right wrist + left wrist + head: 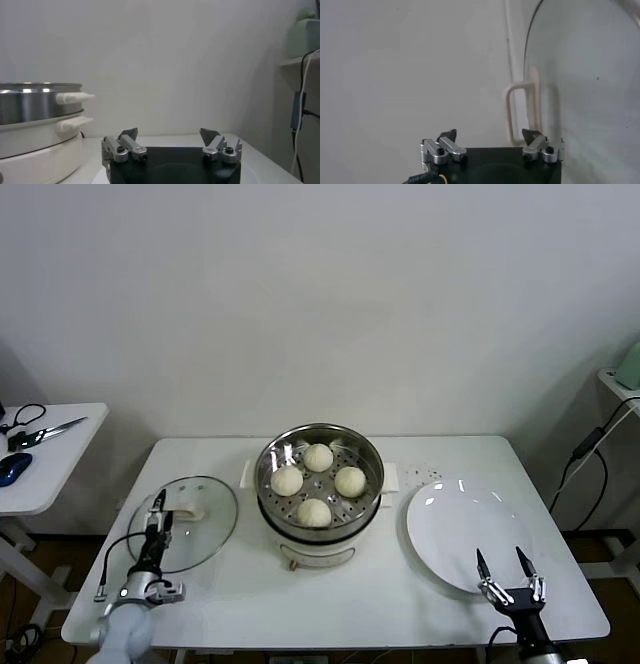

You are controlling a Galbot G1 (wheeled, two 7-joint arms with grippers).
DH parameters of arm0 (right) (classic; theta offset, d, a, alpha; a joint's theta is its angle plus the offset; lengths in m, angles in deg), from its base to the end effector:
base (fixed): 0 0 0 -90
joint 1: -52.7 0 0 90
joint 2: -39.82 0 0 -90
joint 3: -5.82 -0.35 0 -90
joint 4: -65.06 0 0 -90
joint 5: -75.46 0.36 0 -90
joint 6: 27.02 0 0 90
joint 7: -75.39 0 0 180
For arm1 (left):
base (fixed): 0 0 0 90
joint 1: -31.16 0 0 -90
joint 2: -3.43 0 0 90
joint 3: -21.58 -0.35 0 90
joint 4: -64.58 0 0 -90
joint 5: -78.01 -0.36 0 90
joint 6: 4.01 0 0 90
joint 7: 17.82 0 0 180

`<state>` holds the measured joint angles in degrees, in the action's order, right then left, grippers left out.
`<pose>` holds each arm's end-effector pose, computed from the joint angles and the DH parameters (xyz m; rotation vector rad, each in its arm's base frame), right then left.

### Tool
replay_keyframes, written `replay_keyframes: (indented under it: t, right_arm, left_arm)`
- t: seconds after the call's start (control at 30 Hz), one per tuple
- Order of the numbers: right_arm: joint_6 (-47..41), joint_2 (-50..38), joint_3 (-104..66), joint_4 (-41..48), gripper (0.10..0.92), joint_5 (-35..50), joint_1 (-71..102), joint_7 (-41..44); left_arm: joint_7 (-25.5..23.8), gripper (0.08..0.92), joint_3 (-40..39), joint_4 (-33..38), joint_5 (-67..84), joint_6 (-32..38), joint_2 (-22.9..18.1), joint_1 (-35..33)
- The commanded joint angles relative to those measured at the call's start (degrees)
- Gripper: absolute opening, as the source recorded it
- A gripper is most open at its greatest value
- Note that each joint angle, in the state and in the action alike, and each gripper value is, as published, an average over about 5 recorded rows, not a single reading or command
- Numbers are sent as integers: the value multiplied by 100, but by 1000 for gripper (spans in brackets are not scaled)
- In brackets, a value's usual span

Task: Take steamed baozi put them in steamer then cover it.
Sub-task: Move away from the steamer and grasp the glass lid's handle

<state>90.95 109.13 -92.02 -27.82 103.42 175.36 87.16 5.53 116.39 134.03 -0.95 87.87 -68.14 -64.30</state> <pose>0.1417 -0.1631 -0.4390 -0.0832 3.1136 0.0801 0.2922 0.1774 -0.4730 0.0990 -2.0048 -2.3021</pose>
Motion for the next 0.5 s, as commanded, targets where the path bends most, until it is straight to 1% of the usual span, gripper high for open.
replay_keyframes:
  t: [0.03,0.13,0.5]
  right_arm:
    - [32,59,0,30,823,-25,12,-19]
    - [23,73,6,36,823,-34,-5,-19]
    - [20,58,12,16,823,-52,-20,-17]
  left_arm:
    - [30,812,-9,-427,-128,-1,-12,343]
    - [23,758,-19,-455,-111,-12,20,381]
    - [-58,441,-49,-635,-151,197,60,380]
